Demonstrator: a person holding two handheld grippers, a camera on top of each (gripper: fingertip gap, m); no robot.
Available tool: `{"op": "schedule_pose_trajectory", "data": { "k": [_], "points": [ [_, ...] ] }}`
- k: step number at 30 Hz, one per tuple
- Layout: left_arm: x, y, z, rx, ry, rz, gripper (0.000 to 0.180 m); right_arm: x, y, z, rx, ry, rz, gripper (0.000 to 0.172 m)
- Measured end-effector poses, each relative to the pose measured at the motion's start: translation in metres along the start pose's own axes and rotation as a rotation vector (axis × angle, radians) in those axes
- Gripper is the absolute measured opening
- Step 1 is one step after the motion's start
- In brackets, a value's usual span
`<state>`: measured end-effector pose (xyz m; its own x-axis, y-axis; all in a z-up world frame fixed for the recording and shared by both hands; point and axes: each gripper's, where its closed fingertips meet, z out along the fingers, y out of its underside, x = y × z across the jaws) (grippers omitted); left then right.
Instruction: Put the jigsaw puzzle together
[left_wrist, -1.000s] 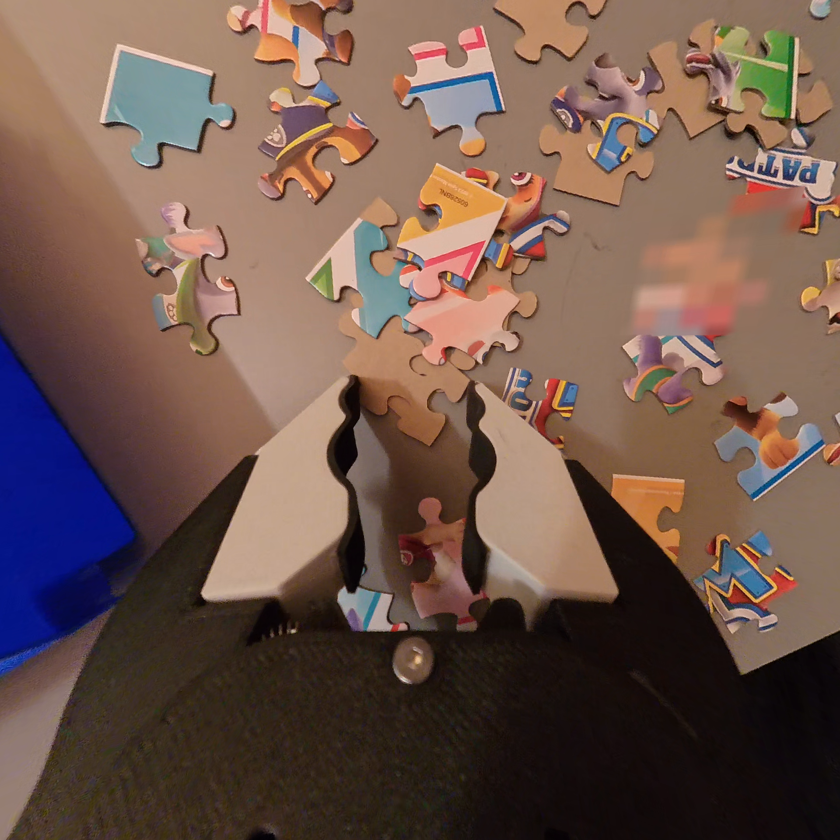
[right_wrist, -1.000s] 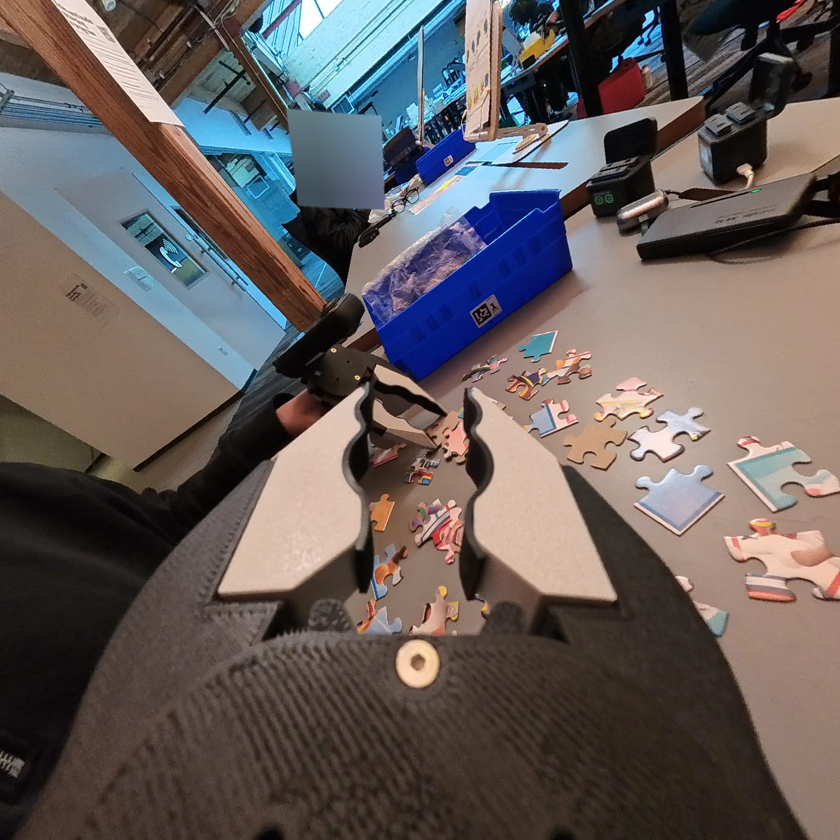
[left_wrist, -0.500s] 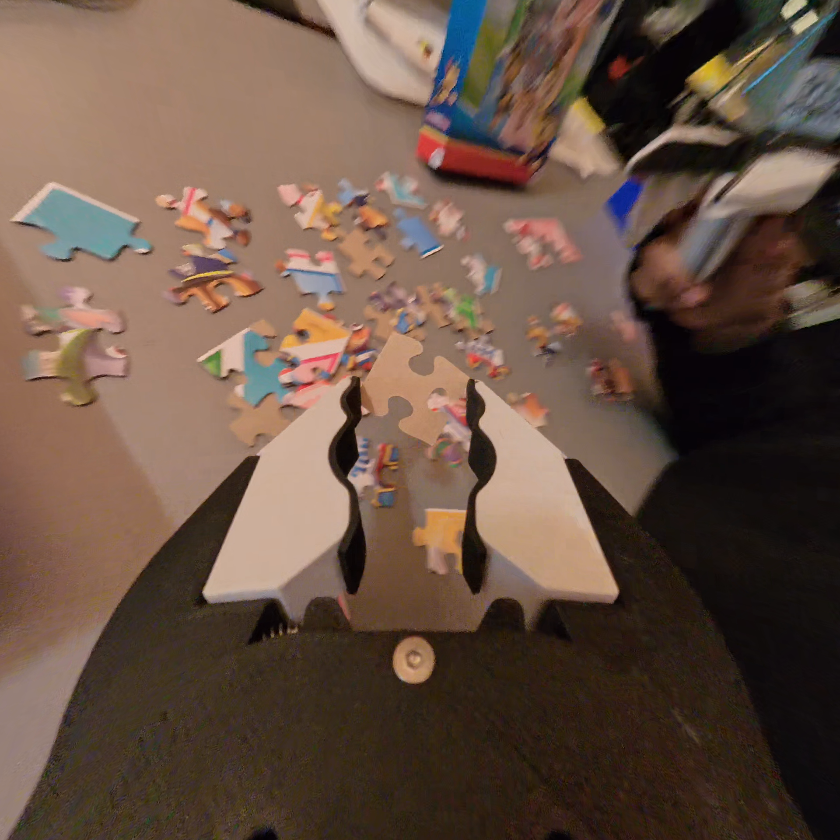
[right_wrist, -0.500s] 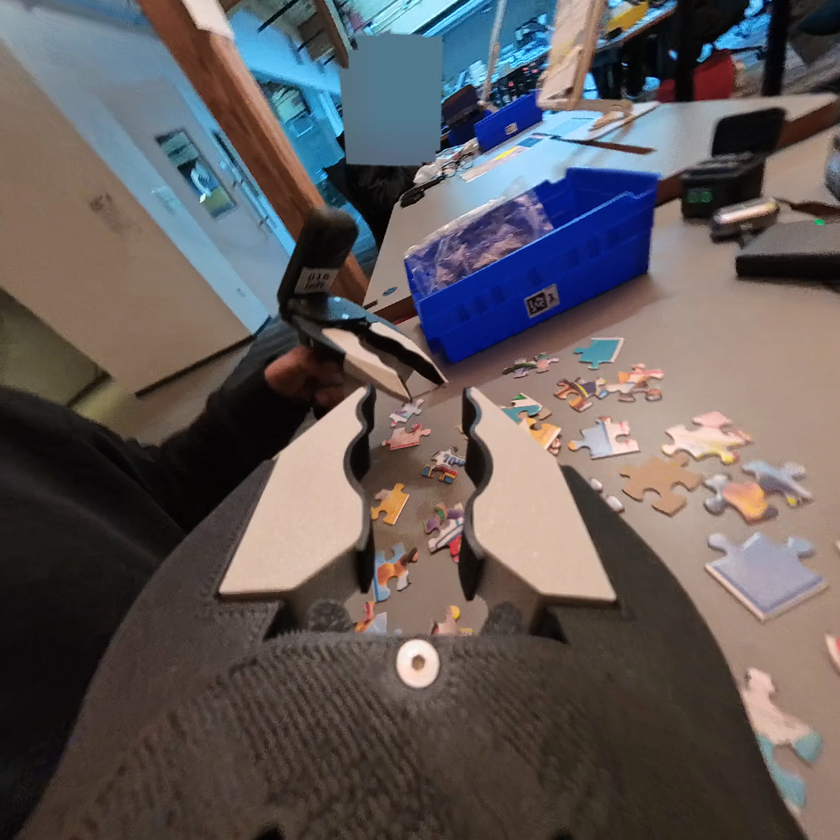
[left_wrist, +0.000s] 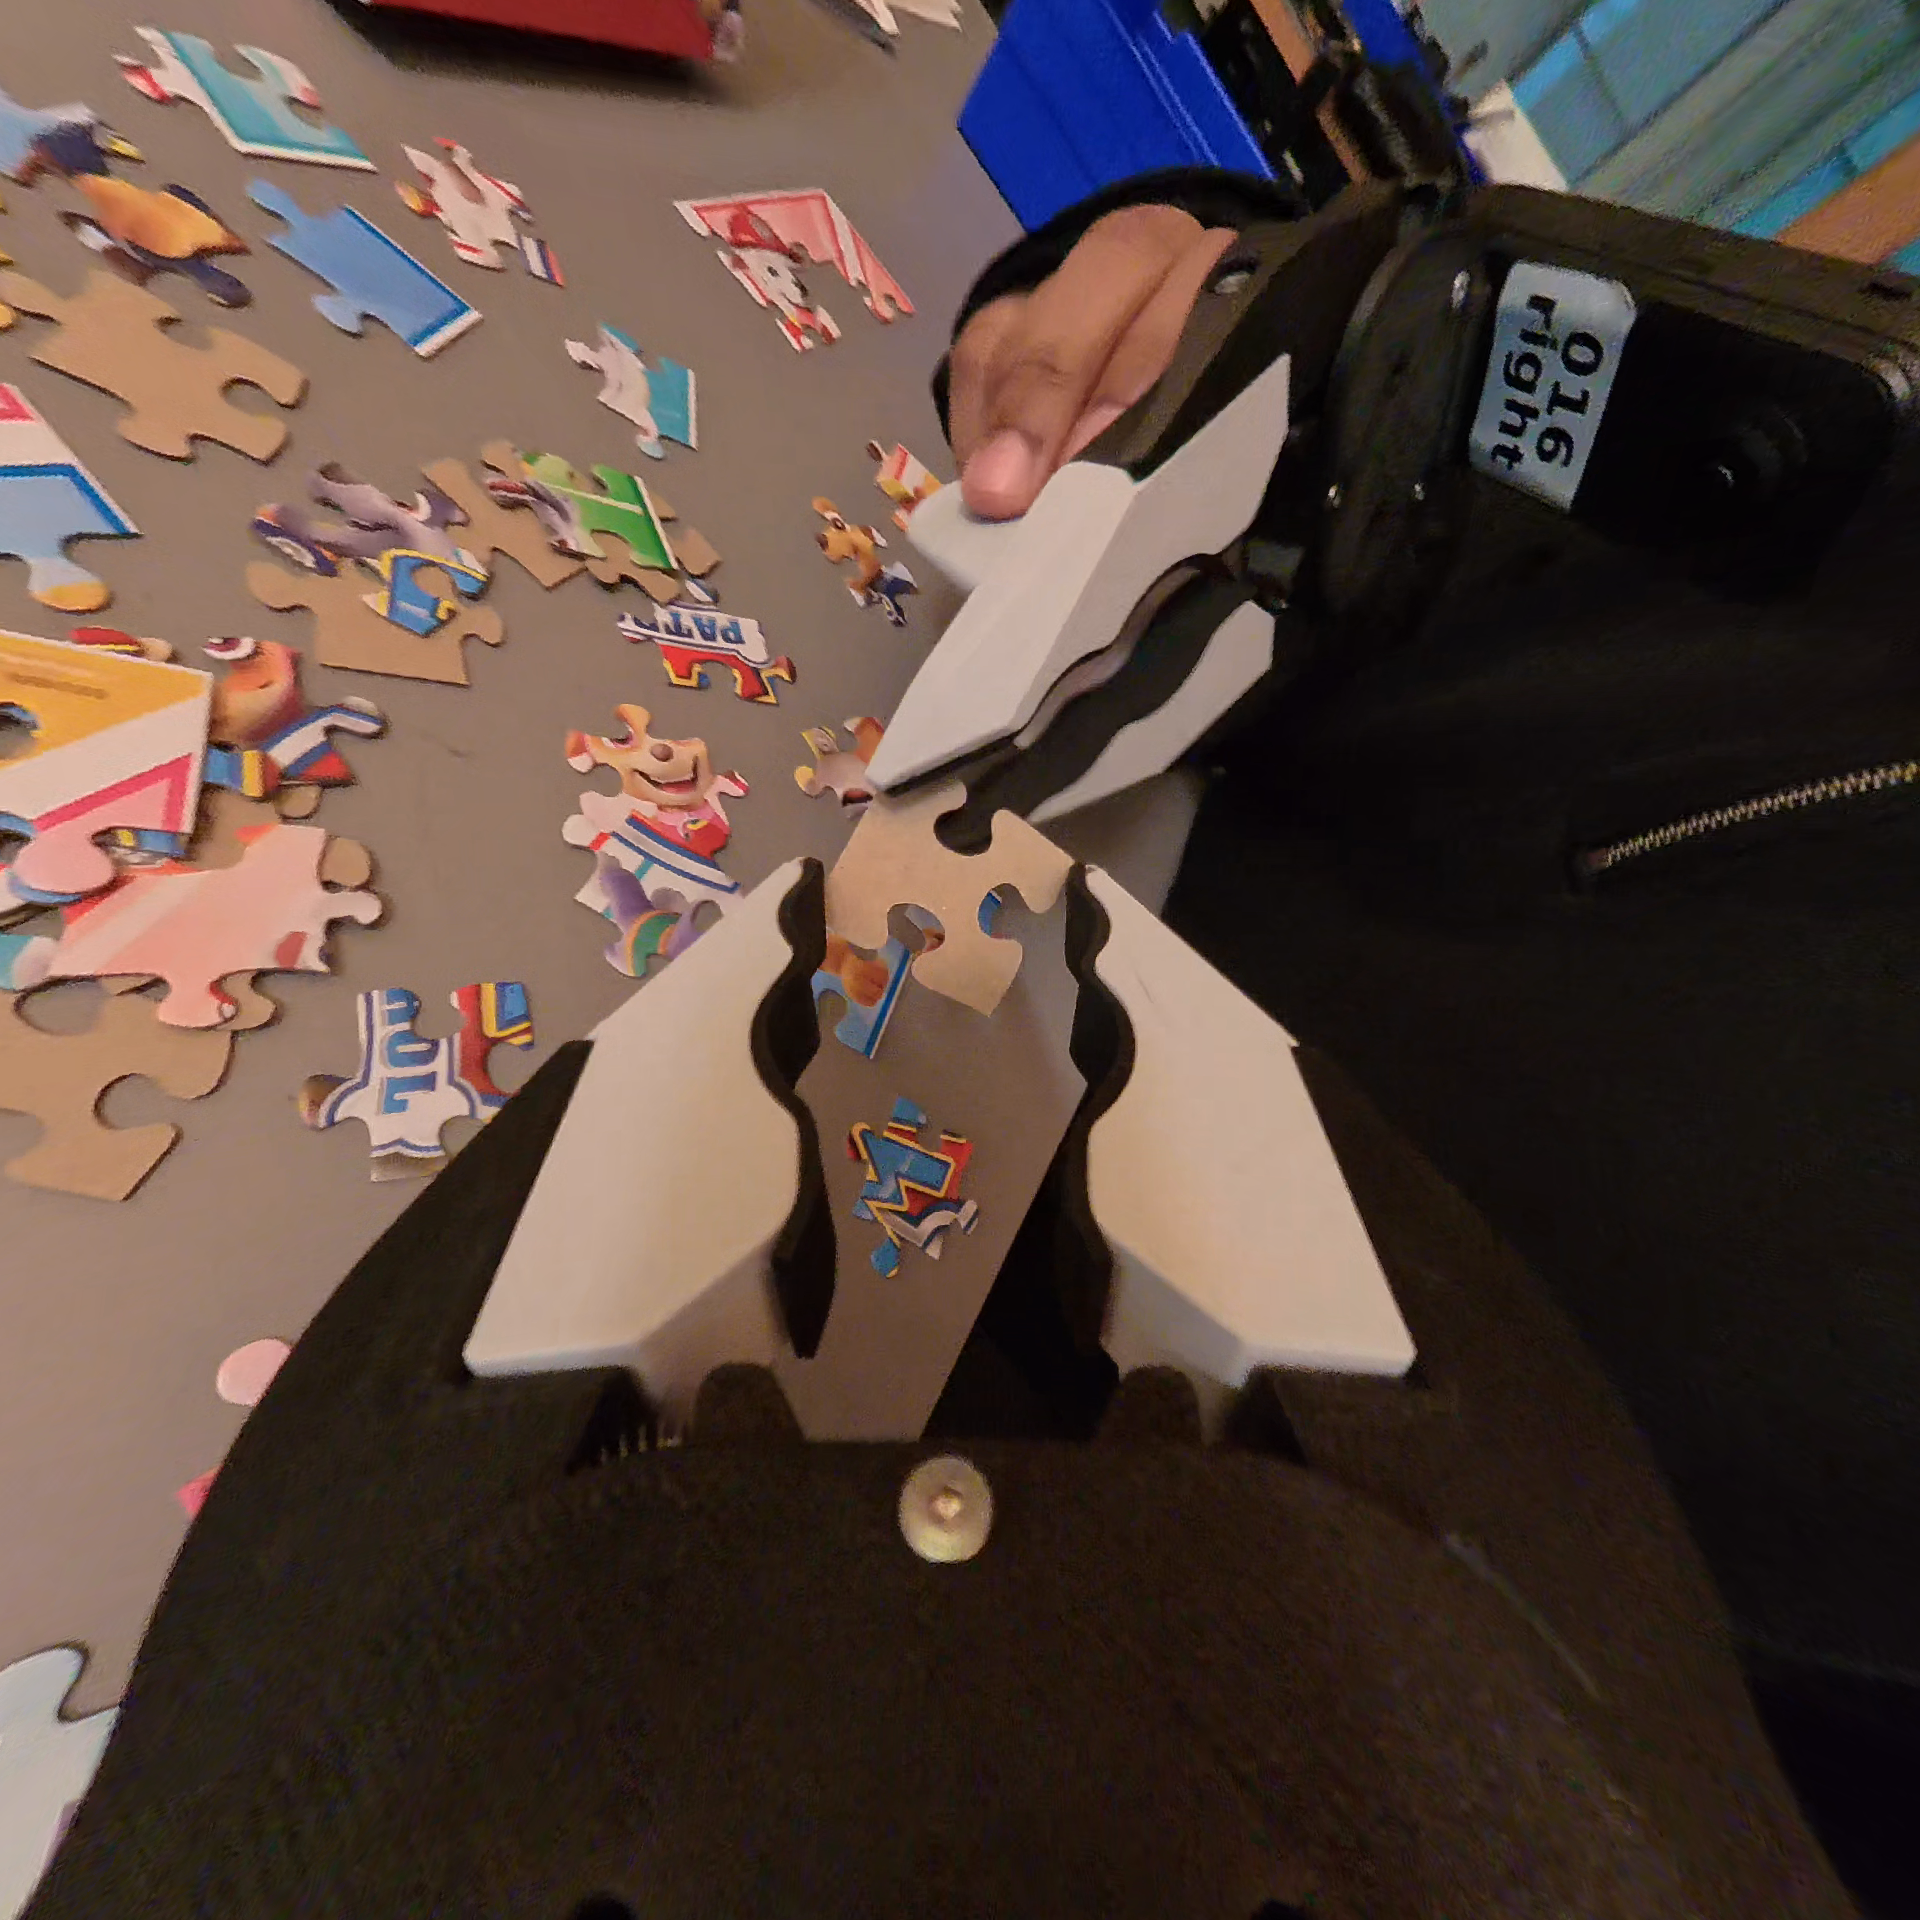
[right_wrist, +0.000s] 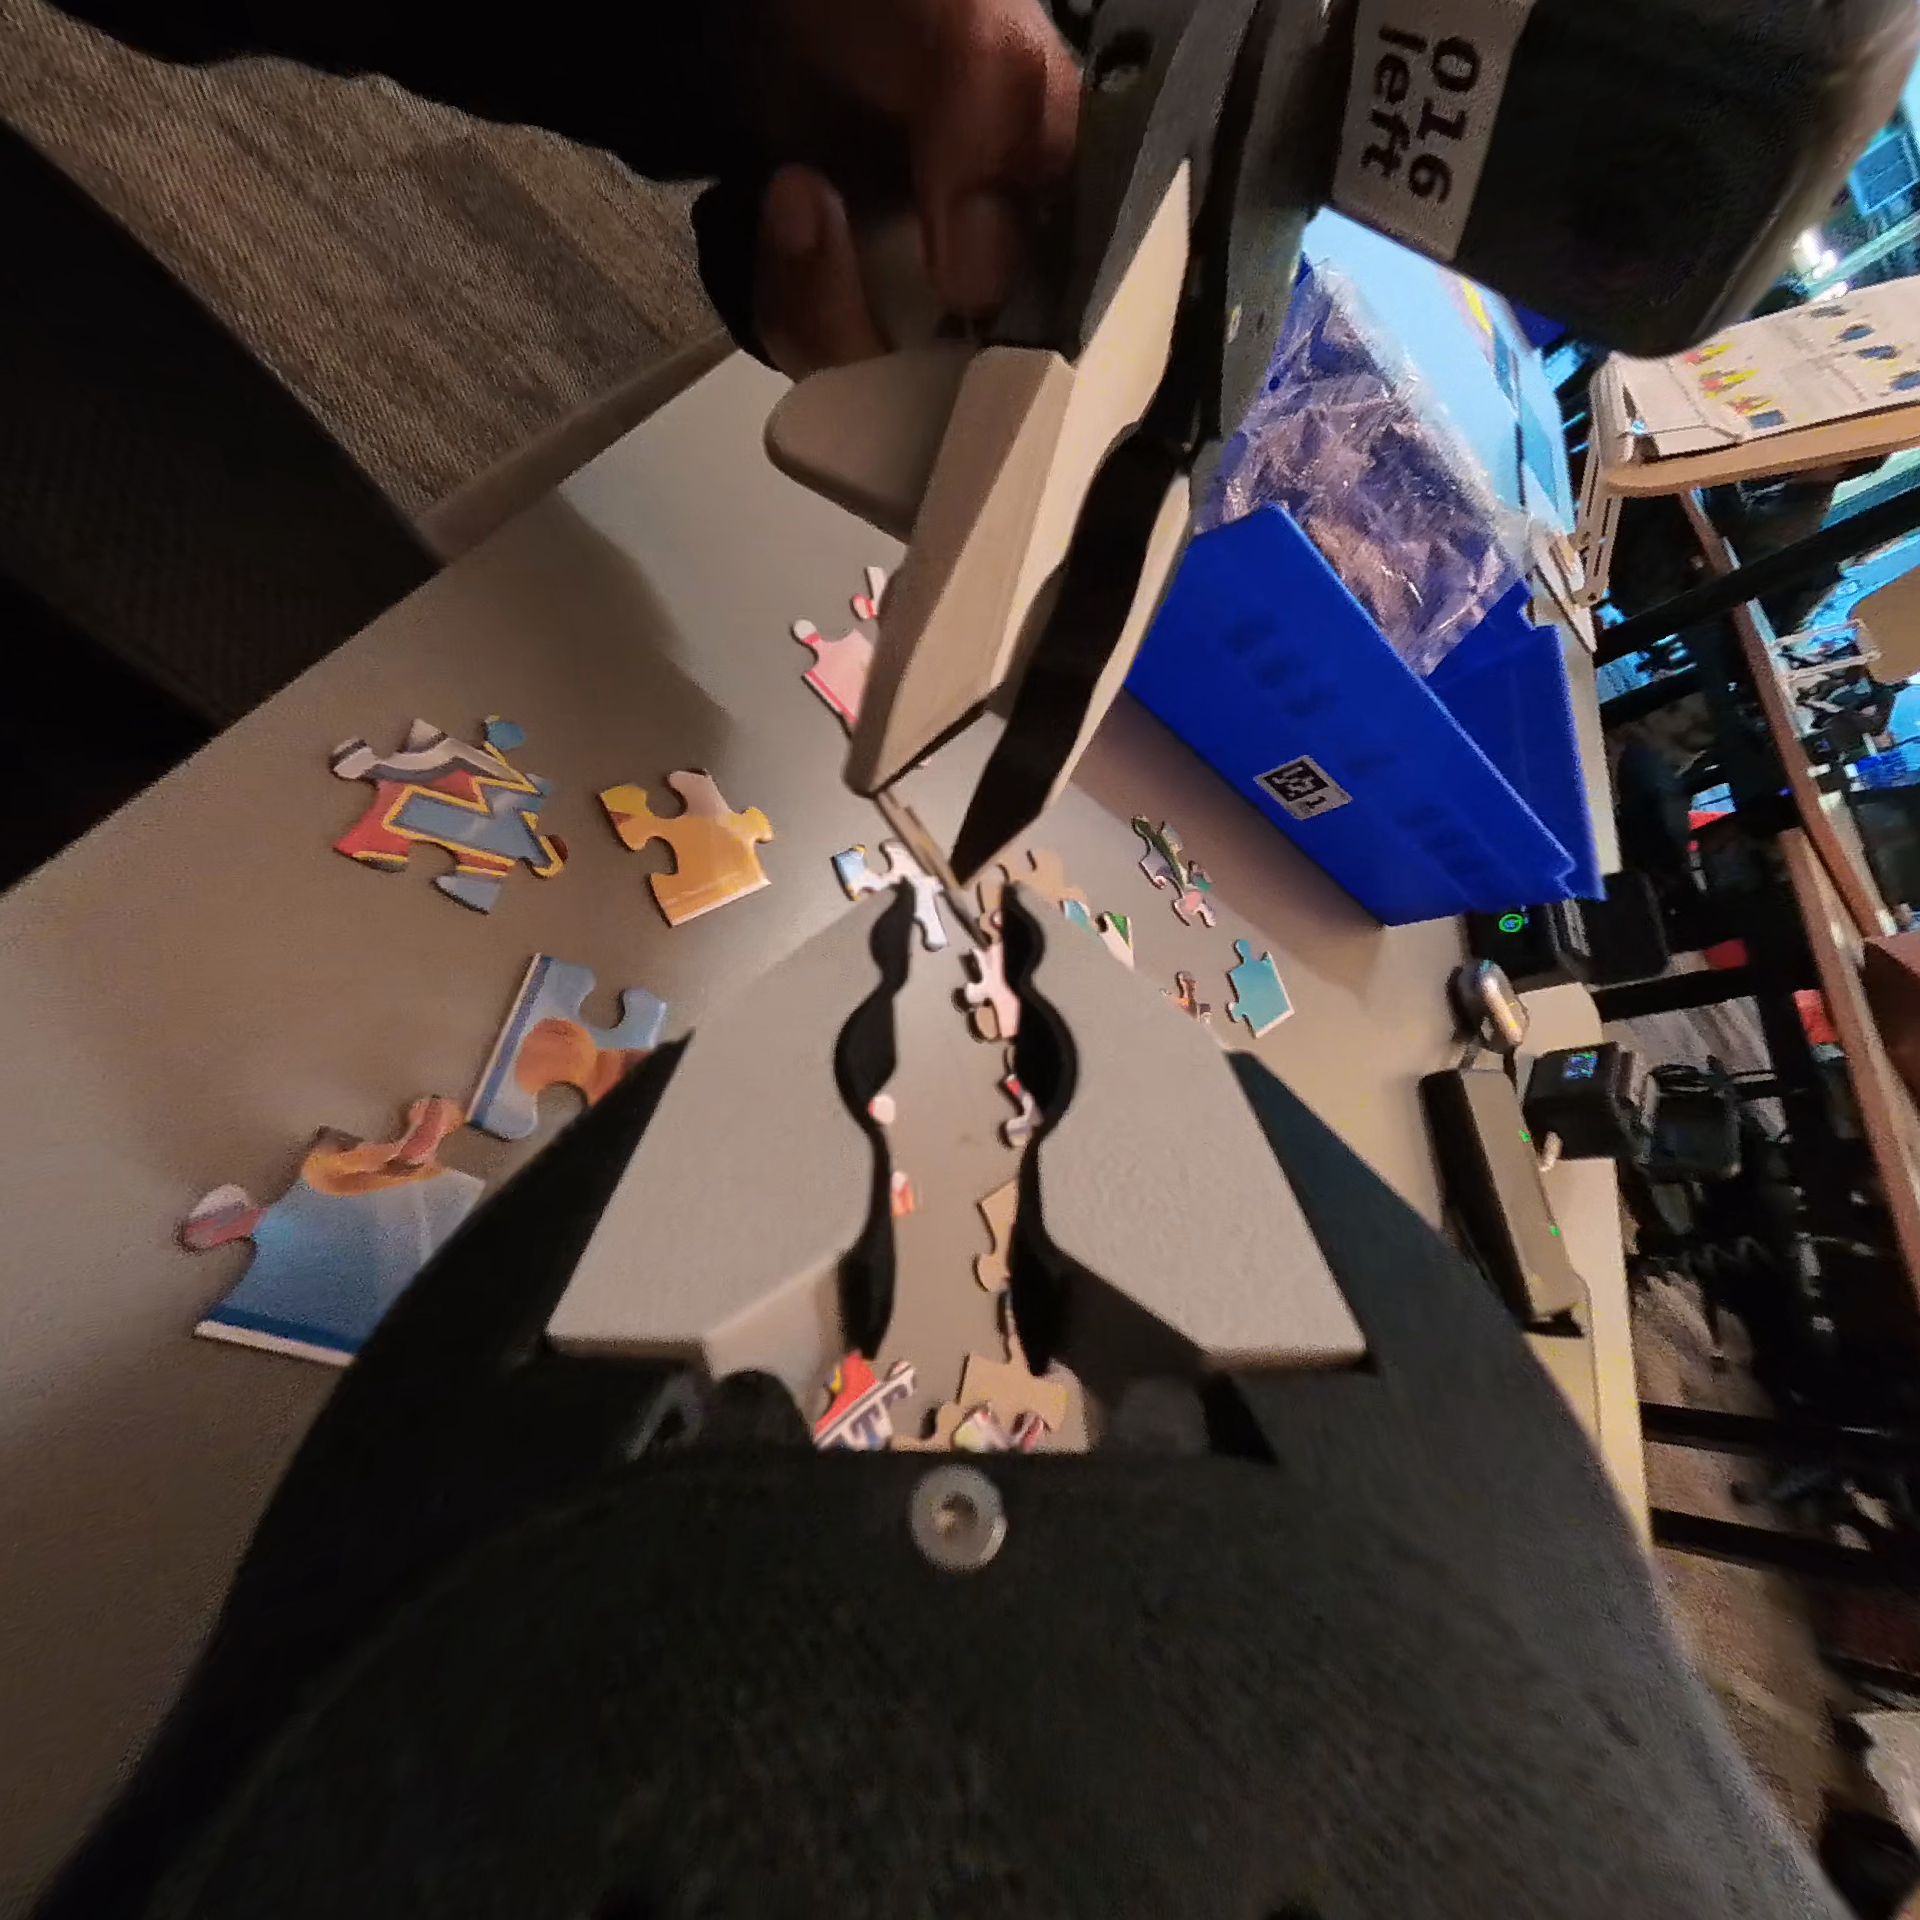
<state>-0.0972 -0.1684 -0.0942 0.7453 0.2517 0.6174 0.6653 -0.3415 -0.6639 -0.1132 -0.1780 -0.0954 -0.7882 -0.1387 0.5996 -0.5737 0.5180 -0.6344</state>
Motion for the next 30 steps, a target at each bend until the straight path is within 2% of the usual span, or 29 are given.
{"op": "schedule_pose_trajectory", "data": {
  "k": [1,5,6,9,12,14,17,19,22,26,28,30],
  "points": [
    [0.002,0.001,0.001,-0.008,0.005,0.010,0.045,0.000,0.000,0.001,-0.002,-0.001,-0.008,0.006],
    [-0.006,-0.006,-0.009,0.064,-0.050,0.025,0.046,0.002,-0.002,0.005,0.027,-0.021,0.070,0.000],
    [-0.013,-0.009,-0.016,0.096,-0.096,0.035,0.052,0.005,-0.001,0.007,0.036,-0.023,0.118,0.000],
    [-0.031,-0.014,-0.046,0.197,-0.195,0.031,0.051,0.026,0.008,0.017,0.057,-0.024,0.325,0.000],
    [-0.056,-0.017,-0.081,0.323,-0.336,0.002,0.051,0.048,0.019,0.038,0.069,-0.096,0.665,0.000],
    [-0.067,-0.017,-0.098,0.387,-0.424,-0.001,0.051,0.059,0.026,0.060,0.068,-0.188,0.972,0.000],
    [-0.074,-0.006,-0.105,0.407,-0.485,0.002,0.051,0.063,0.030,0.101,0.062,-0.380,1.441,0.000],
    [-0.081,0.004,-0.104,0.384,-0.543,0.014,0.051,0.060,0.031,0.127,0.044,-0.474,1.590,0.000],
    [-0.087,0.023,-0.097,0.303,-0.597,0.033,0.051,0.049,0.031,0.156,-0.049,-0.516,1.599,0.000],
    [-0.098,0.035,-0.099,0.217,-0.686,0.068,0.051,0.039,0.019,0.171,-0.097,-0.549,1.530,0.001],
    [-0.099,0.034,-0.100,0.226,-0.702,0.073,0.051,0.046,0.024,0.168,-0.114,-0.529,1.503,0.033],
    [-0.100,0.036,-0.101,0.232,-0.702,0.070,0.051,0.061,0.032,0.154,-0.091,-0.491,1.501,0.039]
  ]
}}
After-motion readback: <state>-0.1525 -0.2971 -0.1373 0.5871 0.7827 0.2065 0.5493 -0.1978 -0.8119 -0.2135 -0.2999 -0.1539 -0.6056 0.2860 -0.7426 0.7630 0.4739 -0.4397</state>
